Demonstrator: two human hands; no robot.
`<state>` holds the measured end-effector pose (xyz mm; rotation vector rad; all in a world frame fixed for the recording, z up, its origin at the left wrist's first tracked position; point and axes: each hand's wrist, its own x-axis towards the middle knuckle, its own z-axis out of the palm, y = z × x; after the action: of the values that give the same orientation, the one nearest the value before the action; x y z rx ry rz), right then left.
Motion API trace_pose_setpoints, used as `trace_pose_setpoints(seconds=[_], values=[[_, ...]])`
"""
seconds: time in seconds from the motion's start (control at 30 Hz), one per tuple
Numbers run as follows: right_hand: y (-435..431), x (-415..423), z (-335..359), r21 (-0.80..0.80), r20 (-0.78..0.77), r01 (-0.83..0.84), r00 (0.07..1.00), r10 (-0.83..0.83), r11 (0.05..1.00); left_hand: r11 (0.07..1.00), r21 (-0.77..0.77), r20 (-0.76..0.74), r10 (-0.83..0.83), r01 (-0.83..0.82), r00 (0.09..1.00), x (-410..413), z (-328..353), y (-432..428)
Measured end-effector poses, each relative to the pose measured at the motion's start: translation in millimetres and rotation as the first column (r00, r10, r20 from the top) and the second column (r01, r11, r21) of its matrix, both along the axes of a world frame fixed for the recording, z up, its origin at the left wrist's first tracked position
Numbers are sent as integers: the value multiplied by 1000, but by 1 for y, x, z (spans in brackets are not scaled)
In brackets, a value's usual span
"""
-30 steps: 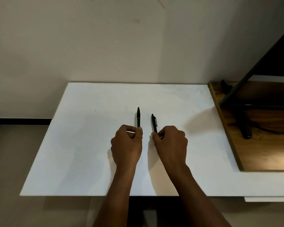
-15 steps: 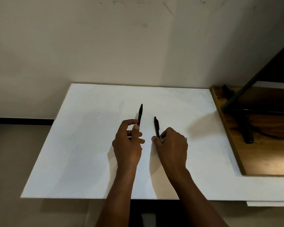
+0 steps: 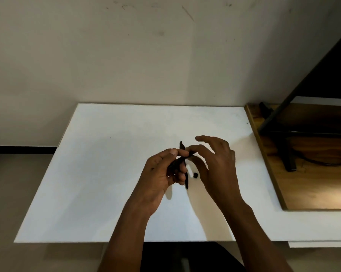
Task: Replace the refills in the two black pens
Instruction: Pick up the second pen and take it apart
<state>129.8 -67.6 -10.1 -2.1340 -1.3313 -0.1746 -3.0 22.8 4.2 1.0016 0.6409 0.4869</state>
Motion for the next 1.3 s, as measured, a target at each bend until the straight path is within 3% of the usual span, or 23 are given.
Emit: trace_pose_setpoints(seconds=[0.13,0.23,0.27,0.33,0.4,0.53,0.73,0.9,1.13,1.3], values=[[-4,4,3,54,-20,-57,998,58,997,991,-134,106,13,1,994,5,-2,3],[-4,0,7,65,-373,-134,916,149,989,990,-53,73,132,-128,989,7,-4,3],[-4,-1,8,65,-547,-153,821,163,986,982,-15,44,188,-188,981,9,-4,2],[-4,-2,9,111,-824,-231,522,220,966,960,61,-6,276,-275,961,12,-6,1],[-7,-2,10,182,-923,-288,280,265,940,940,145,-64,320,-309,945,14,-7,0],[-6,-2,10,308,-947,-190,29,319,932,902,389,-203,281,-186,938,15,-9,-3],[2,-6,5,303,-926,25,-228,301,953,921,362,-182,225,-148,957,21,-12,-9],[-5,13,10,348,-772,334,-428,470,876,946,314,-254,164,-80,953,15,-16,-5],[-24,31,6,270,-645,618,-453,615,738,938,263,-316,-135,224,939,14,-20,-10],[-26,34,6,284,-616,658,-433,658,698,921,246,-289,-228,303,930,14,-20,-11]])
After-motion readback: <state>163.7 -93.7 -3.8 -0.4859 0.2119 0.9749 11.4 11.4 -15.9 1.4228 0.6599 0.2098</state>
